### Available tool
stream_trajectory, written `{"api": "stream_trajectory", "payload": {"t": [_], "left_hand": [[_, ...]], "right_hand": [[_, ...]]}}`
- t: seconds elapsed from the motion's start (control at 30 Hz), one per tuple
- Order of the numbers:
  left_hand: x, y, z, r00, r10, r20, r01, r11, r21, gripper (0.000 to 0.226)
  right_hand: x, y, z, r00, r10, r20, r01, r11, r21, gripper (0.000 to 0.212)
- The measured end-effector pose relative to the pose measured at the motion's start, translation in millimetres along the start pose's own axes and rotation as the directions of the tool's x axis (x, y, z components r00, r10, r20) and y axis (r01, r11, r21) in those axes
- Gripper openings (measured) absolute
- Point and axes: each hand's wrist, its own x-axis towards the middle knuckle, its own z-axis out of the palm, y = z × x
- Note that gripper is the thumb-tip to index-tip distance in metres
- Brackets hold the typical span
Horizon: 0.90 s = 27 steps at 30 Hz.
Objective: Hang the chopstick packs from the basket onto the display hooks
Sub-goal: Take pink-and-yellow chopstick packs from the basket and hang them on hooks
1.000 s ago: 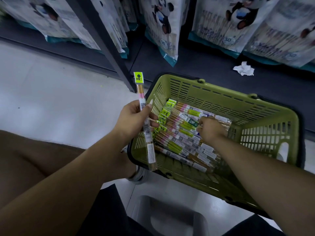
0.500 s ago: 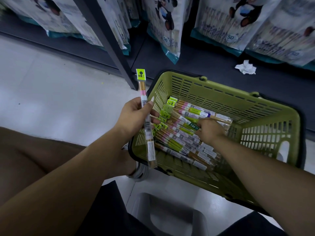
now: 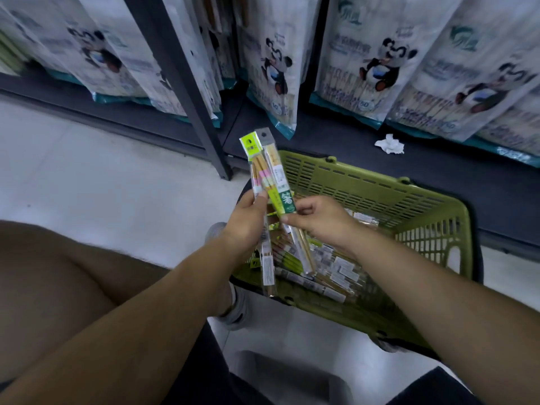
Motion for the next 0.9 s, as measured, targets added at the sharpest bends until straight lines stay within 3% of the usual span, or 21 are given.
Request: {"api": "stream_trajectory", "payload": {"t": [0.07, 0.13, 0.27, 0.37, 0.43, 0.5, 0.57, 0.67, 0.9], "left_hand": [[-7, 7, 8, 0.999, -0.037, 0.014, 0.039, 0.971, -0.238, 0.037], [-9, 14, 12, 0.995, -0.070, 0.066, 0.090, 0.919, -0.384, 0.048], [-8, 16, 8, 0.999, 0.026, 0.021, -0.020, 0.974, -0.225, 0.016], [-4, 22, -4, 0.999, 0.041, -0.024, -0.045, 0.988, -0.148, 0.008], [0, 28, -15, 0.996, 0.068, -0.049, -0.071, 0.996, -0.061, 0.005], [2, 29, -24, 0.993, 0.094, -0.069, -0.093, 0.996, 0.011, 0.002], [2, 27, -29, 0.992, 0.108, -0.066, -0.106, 0.994, 0.039, 0.007], [3, 21, -29, 0.992, 0.106, -0.070, -0.103, 0.993, 0.058, 0.013], [15, 15, -29, 0.990, 0.110, -0.091, -0.104, 0.993, 0.061, 0.018]], "right_hand": [[-4, -11, 14, 0.998, -0.043, -0.043, 0.043, 0.999, -0.008, 0.027], [-6, -17, 23, 0.987, -0.124, -0.097, 0.110, 0.984, -0.139, 0.024], [-13, -22, 24, 0.943, -0.324, -0.068, 0.256, 0.844, -0.472, 0.031], [-12, -14, 18, 0.927, -0.369, -0.066, 0.278, 0.795, -0.539, 0.036], [-4, 2, 10, 0.930, -0.331, -0.161, 0.220, 0.850, -0.479, 0.037], [5, 28, 1, 0.963, -0.204, -0.174, 0.102, 0.879, -0.466, 0.026], [11, 60, -3, 0.998, 0.009, -0.070, -0.044, 0.855, -0.516, 0.018], [10, 105, 8, 0.975, 0.213, 0.063, -0.134, 0.789, -0.600, 0.039], [10, 145, 44, 0.993, 0.114, -0.023, -0.100, 0.737, -0.669, 0.055]]}}
